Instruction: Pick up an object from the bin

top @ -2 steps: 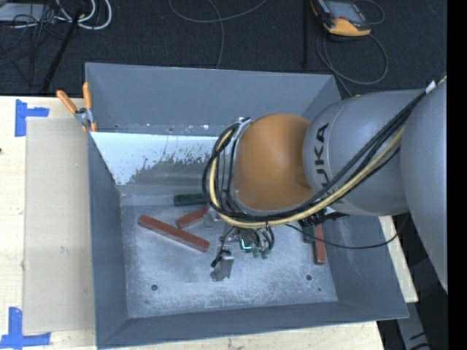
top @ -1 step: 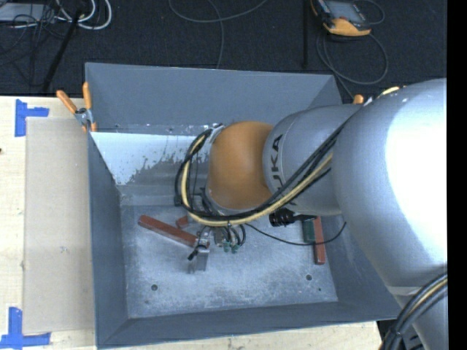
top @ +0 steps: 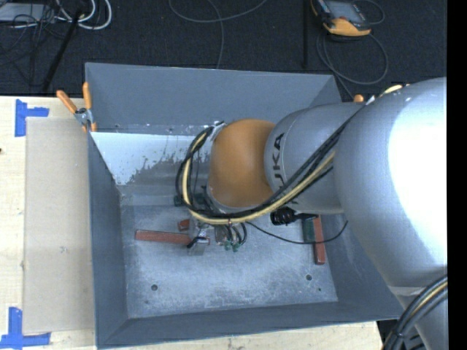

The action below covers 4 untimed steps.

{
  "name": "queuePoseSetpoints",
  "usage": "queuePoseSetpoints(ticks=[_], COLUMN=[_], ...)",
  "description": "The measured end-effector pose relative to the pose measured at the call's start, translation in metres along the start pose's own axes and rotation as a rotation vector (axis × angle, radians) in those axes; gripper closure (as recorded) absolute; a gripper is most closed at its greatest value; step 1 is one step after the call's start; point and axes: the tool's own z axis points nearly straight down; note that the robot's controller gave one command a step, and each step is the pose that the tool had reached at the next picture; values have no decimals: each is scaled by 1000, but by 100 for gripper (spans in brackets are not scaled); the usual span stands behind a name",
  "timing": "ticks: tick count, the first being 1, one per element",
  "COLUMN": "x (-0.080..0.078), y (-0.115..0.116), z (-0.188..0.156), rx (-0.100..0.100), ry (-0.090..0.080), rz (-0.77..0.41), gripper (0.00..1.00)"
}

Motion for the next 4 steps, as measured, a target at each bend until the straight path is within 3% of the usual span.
queuePoseSetpoints(ticks=[1,2,3,4], x=[77,77,50,48], y=[-57,-56,-44,-44], z=[-150,-146,-1,-4], rx=[3,2,0,-1], ry=[2,8,11,6], rz=[-149,-147,-543,-538], gripper=[100,0,0,100])
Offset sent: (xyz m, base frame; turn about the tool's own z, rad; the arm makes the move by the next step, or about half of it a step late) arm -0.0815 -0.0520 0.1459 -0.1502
